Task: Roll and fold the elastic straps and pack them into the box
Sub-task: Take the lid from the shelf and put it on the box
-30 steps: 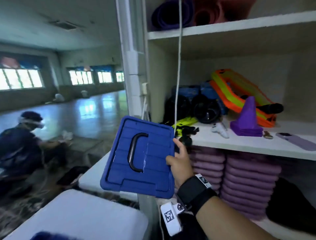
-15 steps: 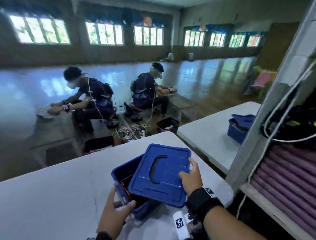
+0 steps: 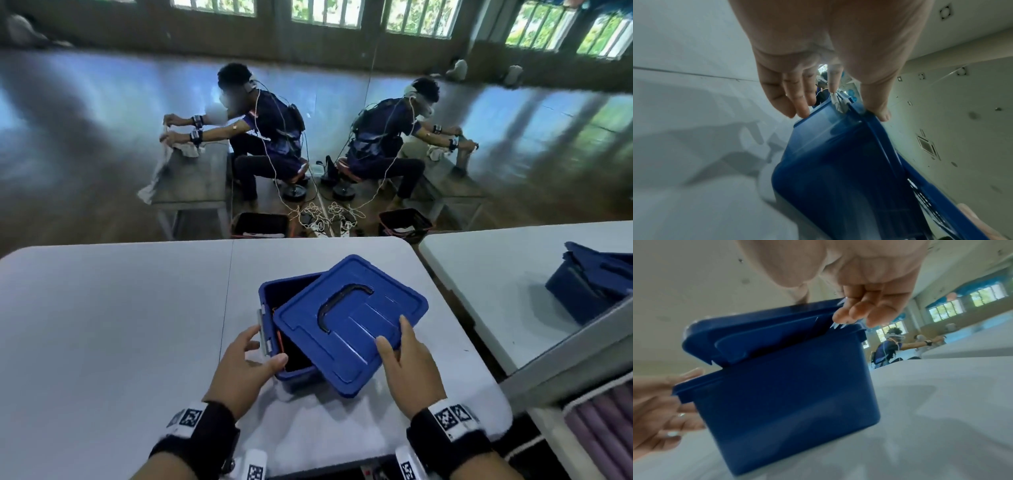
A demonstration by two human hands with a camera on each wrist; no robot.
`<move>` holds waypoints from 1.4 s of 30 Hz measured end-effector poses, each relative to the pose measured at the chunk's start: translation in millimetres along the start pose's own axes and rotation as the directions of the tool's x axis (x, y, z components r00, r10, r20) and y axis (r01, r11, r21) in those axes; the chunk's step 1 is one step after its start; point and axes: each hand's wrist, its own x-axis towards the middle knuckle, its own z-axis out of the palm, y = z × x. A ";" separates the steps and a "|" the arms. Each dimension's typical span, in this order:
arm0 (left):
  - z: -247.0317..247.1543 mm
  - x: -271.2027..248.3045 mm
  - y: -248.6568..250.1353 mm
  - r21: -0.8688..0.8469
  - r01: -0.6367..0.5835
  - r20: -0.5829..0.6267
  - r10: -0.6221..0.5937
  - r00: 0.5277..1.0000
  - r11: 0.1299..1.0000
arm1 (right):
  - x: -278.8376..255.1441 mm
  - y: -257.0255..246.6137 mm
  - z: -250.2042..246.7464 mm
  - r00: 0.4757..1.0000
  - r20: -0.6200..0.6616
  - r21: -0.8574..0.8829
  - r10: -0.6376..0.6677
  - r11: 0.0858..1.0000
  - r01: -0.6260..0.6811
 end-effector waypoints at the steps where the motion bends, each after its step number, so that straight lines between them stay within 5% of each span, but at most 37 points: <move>1: 0.6 -0.4 -1.0 0.037 -0.014 -0.027 0.015 1.000 0.999 | -0.6 4.0 0.8 0.999 0.032 -0.025 -0.022 0.999 0.023; 6: 8.9 -8.0 4.4 0.190 -0.083 -0.144 0.111 0.983 0.978 | -0.3 13.5 2.2 0.983 0.102 -0.067 -0.150 0.985 0.157; 12: 25.4 -12.5 15.9 0.436 -0.150 -0.281 0.293 0.914 0.888 | 37.2 14.8 -26.4 0.966 -0.189 -0.070 -0.174 0.984 0.164; 18: 39.6 -10.4 30.2 0.432 -0.113 -0.328 0.273 0.904 0.895 | 82.6 23.7 -35.3 0.995 -0.015 -0.088 -0.098 0.991 0.096; 28: 33.9 14.6 37.4 0.371 0.056 -0.486 0.143 0.862 0.927 | 83.2 20.9 -32.6 0.983 0.051 -0.034 -0.178 0.983 0.180; 32: 37.2 16.9 35.9 0.263 0.094 -0.492 0.050 0.869 0.960 | 89.4 29.1 -32.0 0.994 0.110 0.210 -0.016 0.978 -0.008; 36: 42.9 18.0 38.8 0.141 0.163 -0.454 -0.083 0.887 0.976 | 98.8 33.9 -29.3 0.903 0.418 0.543 0.100 0.769 -0.337; 42: 33.2 23.0 38.3 -0.049 0.116 -0.483 -0.125 0.867 0.992 | 100.4 34.9 -30.1 0.937 0.334 0.591 0.104 0.751 -0.294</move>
